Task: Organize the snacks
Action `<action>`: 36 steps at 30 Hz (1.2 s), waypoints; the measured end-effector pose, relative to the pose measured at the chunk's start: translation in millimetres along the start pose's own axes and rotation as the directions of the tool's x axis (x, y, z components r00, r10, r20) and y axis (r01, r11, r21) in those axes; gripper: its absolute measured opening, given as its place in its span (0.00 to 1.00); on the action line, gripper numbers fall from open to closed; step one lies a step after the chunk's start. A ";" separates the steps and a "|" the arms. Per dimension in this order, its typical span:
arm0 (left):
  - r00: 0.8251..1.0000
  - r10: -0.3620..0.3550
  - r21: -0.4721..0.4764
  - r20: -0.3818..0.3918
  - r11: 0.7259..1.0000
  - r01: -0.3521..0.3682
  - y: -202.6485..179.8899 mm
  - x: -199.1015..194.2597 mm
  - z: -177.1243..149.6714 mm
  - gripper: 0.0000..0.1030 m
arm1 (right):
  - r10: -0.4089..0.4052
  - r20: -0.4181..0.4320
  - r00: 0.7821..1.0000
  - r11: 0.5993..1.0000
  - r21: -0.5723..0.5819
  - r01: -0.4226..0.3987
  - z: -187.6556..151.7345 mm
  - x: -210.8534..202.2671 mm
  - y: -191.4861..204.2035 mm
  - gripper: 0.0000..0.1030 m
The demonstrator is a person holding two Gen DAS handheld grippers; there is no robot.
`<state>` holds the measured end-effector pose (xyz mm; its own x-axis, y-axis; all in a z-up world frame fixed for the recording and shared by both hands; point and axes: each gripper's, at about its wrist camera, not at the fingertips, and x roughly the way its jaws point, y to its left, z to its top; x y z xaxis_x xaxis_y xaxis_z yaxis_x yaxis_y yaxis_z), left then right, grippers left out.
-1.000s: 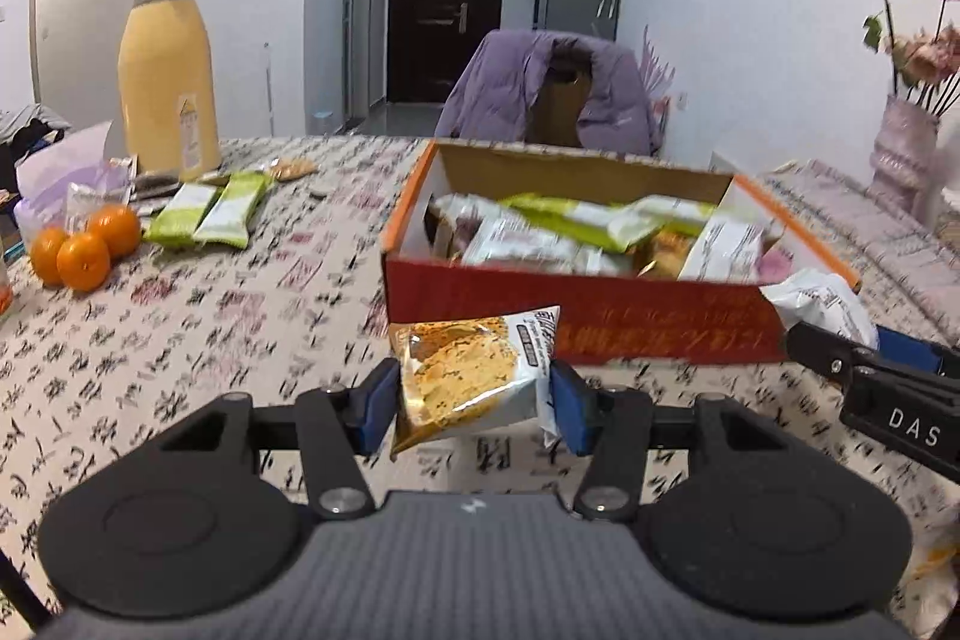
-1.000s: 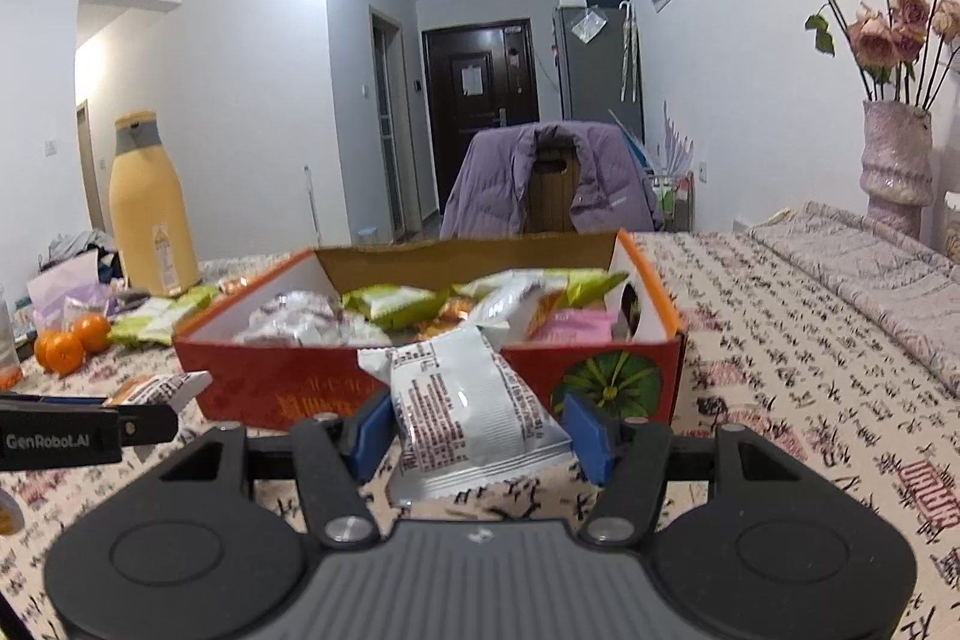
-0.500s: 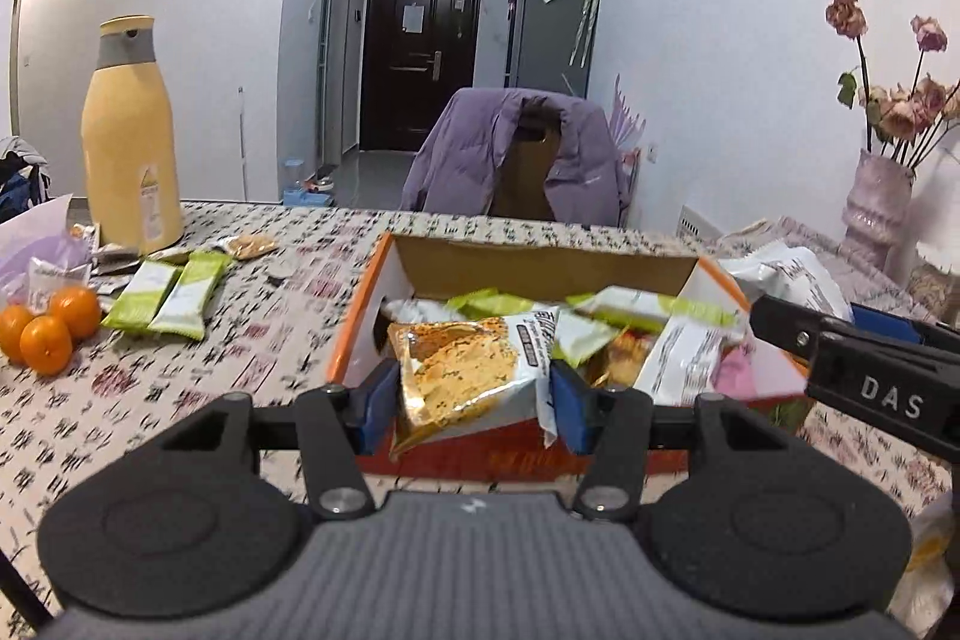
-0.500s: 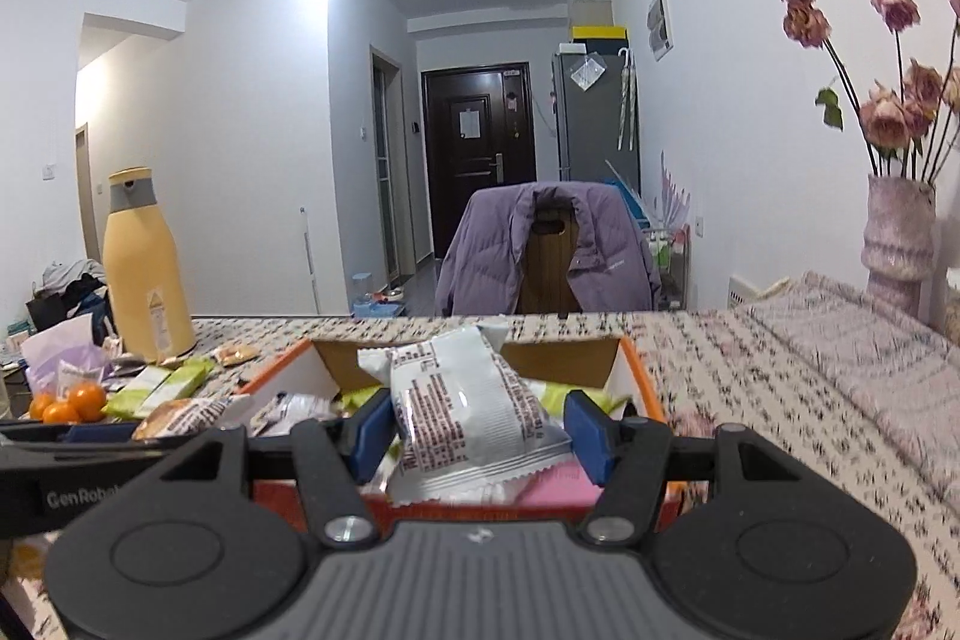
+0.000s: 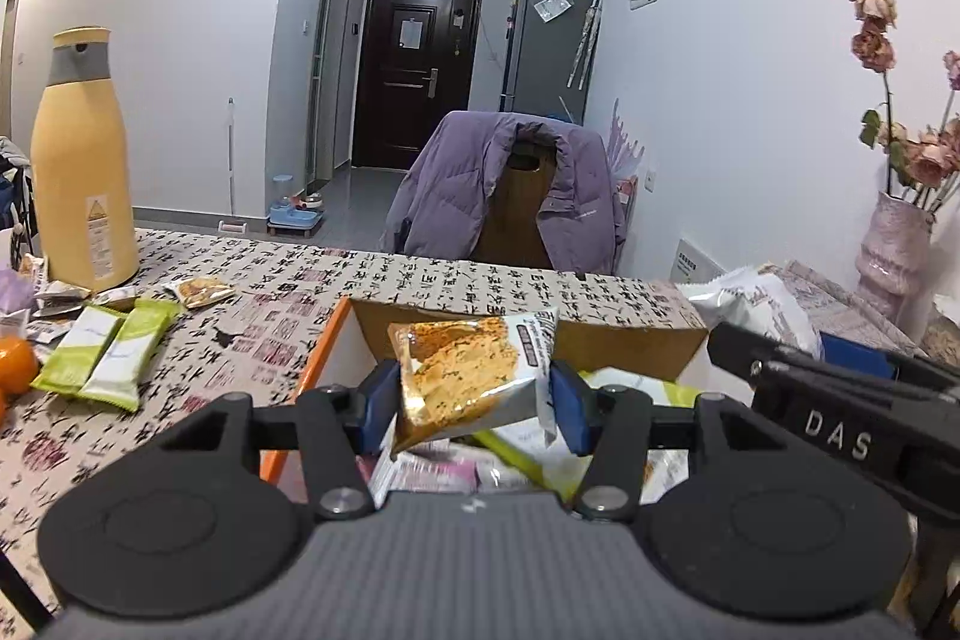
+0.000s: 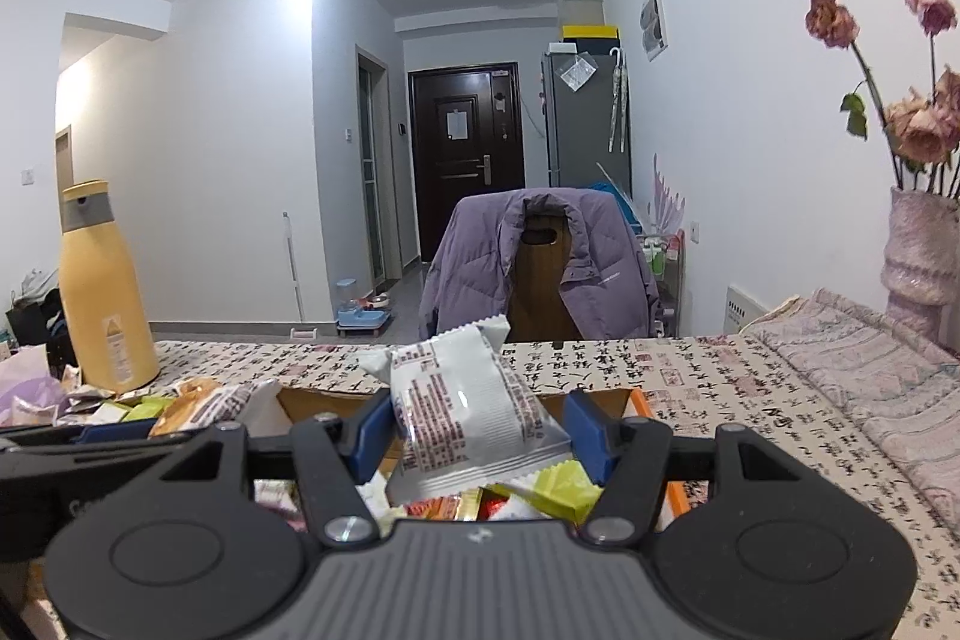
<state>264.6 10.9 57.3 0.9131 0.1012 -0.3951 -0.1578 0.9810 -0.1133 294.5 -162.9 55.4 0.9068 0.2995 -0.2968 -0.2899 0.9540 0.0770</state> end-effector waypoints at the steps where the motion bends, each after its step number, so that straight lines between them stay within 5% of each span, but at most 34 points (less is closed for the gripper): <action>1: 1.000 0.006 0.004 0.002 1.000 -0.006 -1.0 7.6 0.6 0.52 | -0.002 0.002 1.000 1.000 -0.001 0.002 -1.4 4.9 -0.6 0.59; 9: 0.998 0.070 0.029 0.006 0.997 -0.070 3.0 46.6 -12.4 0.52 | -0.004 0.003 1.000 1.000 0.018 0.004 -20.2 32.5 -13.1 0.59; 17: 0.998 0.055 0.047 0.001 0.997 -0.055 6.5 49.0 -16.1 0.53 | 0.006 -0.027 1.000 1.000 0.027 -0.006 -25.3 38.3 -17.4 0.60; 20: 0.998 0.055 0.046 0.004 0.997 -0.055 7.2 47.4 -17.5 0.64 | -0.006 -0.027 1.000 1.000 0.031 0.007 -25.6 37.1 -19.4 0.64; 23: 0.998 0.060 0.039 0.011 0.997 -0.061 9.3 47.0 -17.6 0.80 | -0.008 -0.030 1.000 0.999 0.051 0.010 -26.4 36.4 -23.8 0.89; 26: 0.998 0.057 0.023 0.019 0.998 -0.057 13.5 46.0 -17.5 0.99 | -0.008 -0.029 1.000 0.998 0.069 0.010 -26.8 36.0 -27.3 0.99; 36: 1.000 0.024 0.008 0.016 1.000 -0.024 14.2 43.1 -17.6 1.00 | -0.020 -0.025 1.000 0.995 0.096 0.022 -28.3 34.6 -34.0 1.00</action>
<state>295.1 26.3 22.6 0.9151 0.1272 -0.3826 -0.1767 0.9795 -0.0969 327.1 -185.5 15.6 0.9044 0.2802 -0.3217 -0.2393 0.9575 0.1611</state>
